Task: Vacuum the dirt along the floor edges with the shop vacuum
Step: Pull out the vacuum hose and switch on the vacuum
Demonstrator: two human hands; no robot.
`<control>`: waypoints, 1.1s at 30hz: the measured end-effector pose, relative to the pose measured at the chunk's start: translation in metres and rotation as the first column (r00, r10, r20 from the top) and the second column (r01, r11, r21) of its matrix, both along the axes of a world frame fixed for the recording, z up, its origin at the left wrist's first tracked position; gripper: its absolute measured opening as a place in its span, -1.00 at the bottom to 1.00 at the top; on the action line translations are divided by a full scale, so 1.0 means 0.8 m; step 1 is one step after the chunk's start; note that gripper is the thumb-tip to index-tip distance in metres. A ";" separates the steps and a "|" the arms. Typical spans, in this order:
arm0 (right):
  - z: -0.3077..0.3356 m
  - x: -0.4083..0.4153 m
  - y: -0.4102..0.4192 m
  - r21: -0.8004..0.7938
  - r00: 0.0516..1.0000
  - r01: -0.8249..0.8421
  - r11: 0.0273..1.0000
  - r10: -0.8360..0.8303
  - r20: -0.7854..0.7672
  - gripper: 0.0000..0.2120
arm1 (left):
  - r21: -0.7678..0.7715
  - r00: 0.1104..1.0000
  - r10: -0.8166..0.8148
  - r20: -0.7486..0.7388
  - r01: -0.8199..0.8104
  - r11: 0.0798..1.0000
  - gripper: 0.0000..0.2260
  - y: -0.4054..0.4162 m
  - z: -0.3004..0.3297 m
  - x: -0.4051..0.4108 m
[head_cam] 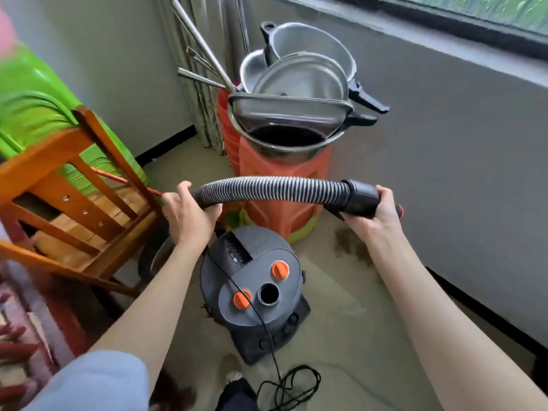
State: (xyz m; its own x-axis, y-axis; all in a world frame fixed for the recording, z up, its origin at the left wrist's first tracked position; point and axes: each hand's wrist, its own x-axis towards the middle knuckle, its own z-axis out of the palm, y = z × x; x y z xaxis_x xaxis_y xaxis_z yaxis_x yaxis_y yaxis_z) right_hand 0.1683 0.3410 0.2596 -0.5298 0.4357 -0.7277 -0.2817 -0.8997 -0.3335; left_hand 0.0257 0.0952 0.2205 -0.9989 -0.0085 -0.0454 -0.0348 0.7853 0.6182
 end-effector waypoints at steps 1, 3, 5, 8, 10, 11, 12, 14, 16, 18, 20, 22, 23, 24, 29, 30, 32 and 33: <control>0.003 0.001 0.004 0.002 1.000 0.019 1.000 -0.019 -0.008 -0.70 | 0.169 0.968 0.055 0.244 -0.098 0.981 -0.27 -0.002 -0.007 -0.007; 0.010 0.001 0.007 0.006 0.998 0.060 0.998 -0.060 -0.012 -0.72 | 0.301 0.805 -0.128 0.580 -0.066 0.951 -0.21 -0.003 -0.011 -0.007; 0.008 0.003 0.009 0.011 0.996 0.086 0.996 -0.086 0.009 -0.74 | 0.383 0.767 -0.066 0.639 -0.242 0.892 -0.56 0.001 -0.011 -0.007; -0.004 0.008 0.019 0.045 0.994 0.097 0.994 -0.099 0.040 -0.74 | 0.684 0.687 -0.089 0.721 -0.685 0.252 -0.82 -0.002 -0.002 -0.023; -0.014 0.016 0.025 0.053 0.992 0.114 0.992 -0.116 0.046 -0.73 | 0.609 0.608 -0.140 0.782 -0.792 -0.036 -0.70 -0.005 -0.010 -0.050; -0.018 0.020 0.028 0.069 0.992 0.115 0.991 -0.119 0.045 -0.75 | 0.604 0.600 -0.128 0.790 -0.797 -0.003 -0.71 0.000 -0.005 -0.058; -0.021 0.023 0.029 0.081 0.992 0.117 0.990 -0.121 0.044 -0.77 | 0.625 0.616 -0.116 0.779 -0.776 0.083 -0.68 0.006 -0.003 -0.064; -0.025 0.033 0.028 0.114 0.990 0.120 0.986 -0.128 0.066 -0.78 | 0.674 0.667 -0.116 0.736 -0.707 0.215 -0.65 0.023 0.000 -0.072; -0.037 0.046 0.033 0.139 0.987 0.137 0.981 -0.148 0.067 -0.72 | 0.714 0.704 -0.167 0.690 -0.626 0.313 -0.64 0.042 0.017 -0.067; -0.054 0.059 0.043 0.109 0.987 0.127 0.986 -0.137 0.081 -0.58 | 0.743 0.750 -0.191 0.633 -0.521 0.419 -0.62 0.062 0.034 -0.059; -0.059 0.073 0.051 0.082 0.988 0.107 0.991 -0.115 0.099 -0.62 | 0.744 0.783 -0.208 0.585 -0.417 0.522 -0.57 0.082 0.046 -0.042; -0.063 0.088 0.058 0.042 0.990 0.096 0.994 -0.100 0.096 -0.69 | 0.725 0.794 -0.257 0.550 -0.301 0.620 -0.62 0.102 0.056 -0.013; -0.062 0.097 0.062 0.032 0.990 0.095 0.995 -0.098 0.097 -0.72 | 0.721 0.802 -0.282 0.526 -0.245 0.648 -0.64 0.114 0.059 0.004; -0.060 0.110 0.068 0.028 0.990 0.089 0.996 -0.091 0.105 -0.75 | 0.720 0.806 -0.309 0.505 -0.196 0.666 -0.64 0.128 0.059 0.021; -0.084 0.184 0.114 0.060 0.973 -0.043 0.997 0.028 0.231 -0.89 | 0.697 0.800 -0.402 0.444 -0.026 0.717 -0.63 0.215 0.068 0.118; -0.090 0.199 0.121 0.063 0.956 -0.104 0.993 0.083 0.282 -0.87 | 0.689 0.799 -0.430 0.420 0.027 0.724 -0.64 0.236 0.071 0.136; -0.100 0.224 0.134 0.078 0.905 -0.217 0.973 0.171 0.389 -0.77 | 0.674 0.787 -0.507 0.352 0.162 0.720 -0.66 0.278 0.079 0.173; -0.104 0.236 0.139 0.092 0.881 -0.254 0.963 0.192 0.433 -0.74 | 0.666 0.769 -0.548 0.329 0.222 0.712 -0.67 0.296 0.084 0.192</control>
State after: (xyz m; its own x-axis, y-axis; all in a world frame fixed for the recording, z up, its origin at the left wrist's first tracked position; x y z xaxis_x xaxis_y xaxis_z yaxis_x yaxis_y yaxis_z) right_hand 0.3570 0.4524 0.1763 -0.2869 0.4569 -0.8419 0.1139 -0.8564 -0.5036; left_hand 0.1795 0.3322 0.2877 -0.7430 0.5613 -0.3647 -0.2229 0.3063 0.9255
